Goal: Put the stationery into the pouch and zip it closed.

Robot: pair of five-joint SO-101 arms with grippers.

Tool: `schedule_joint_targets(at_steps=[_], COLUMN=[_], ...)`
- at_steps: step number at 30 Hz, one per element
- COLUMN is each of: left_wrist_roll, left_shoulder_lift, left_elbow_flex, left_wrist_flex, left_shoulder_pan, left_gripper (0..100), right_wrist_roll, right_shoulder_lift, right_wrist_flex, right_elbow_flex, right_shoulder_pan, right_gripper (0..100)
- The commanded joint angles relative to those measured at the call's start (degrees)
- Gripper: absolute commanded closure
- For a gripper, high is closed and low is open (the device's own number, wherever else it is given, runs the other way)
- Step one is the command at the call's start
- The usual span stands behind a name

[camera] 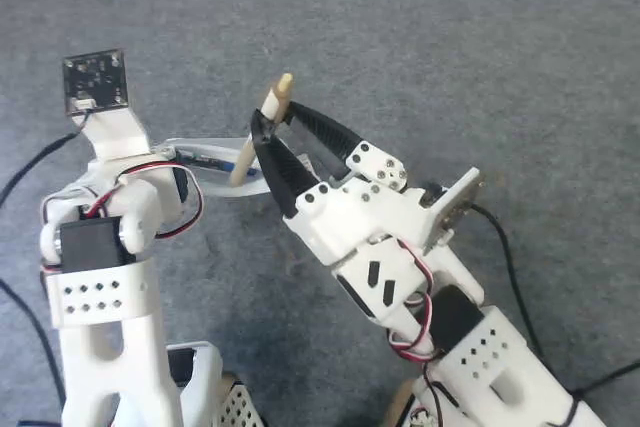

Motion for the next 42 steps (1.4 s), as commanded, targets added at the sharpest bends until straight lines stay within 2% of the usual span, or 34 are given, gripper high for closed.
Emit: schedule_joint_targets(at_steps=[1, 8, 17, 20, 24, 33, 42], left_wrist_roll=[0.35, 0.35, 0.35, 0.35, 0.35, 0.35, 0.35], left_shoulder_lift=[-2.73, -2.73, -2.73, -2.73, -2.73, -2.73, -2.73], left_elbow_flex=[-2.51, -2.51, -2.51, -2.51, -2.42, -2.42, -2.51], left_wrist_flex=[-1.58, -1.58, -1.58, -1.58, -1.58, -1.67, -1.85], left_shoulder_pan=[0.18, 0.18, 0.18, 0.18, 0.18, 0.18, -3.34], left_gripper=[99, 99, 99, 99, 99, 99, 99], right_wrist_roll=[-0.26, -0.26, 1.41, 6.51, 7.12, 7.56, 6.95], right_shoulder_lift=[1.45, 6.02, 6.73, 6.73, 6.73, 5.49, -7.78], right_wrist_flex=[-3.47, -13.05, -12.97, -10.42, -6.73, -6.29, 12.7], right_elbow_flex=[0.18, 6.59, 11.69, 12.92, 12.92, 13.01, 8.97], right_shoulder_pan=[1.01, 0.84, -1.89, -4.7, -7.25, -6.64, -1.27], right_gripper=[99.1, 99.1, 98.7, 93.8, 84.2, 85.0, 84.8])
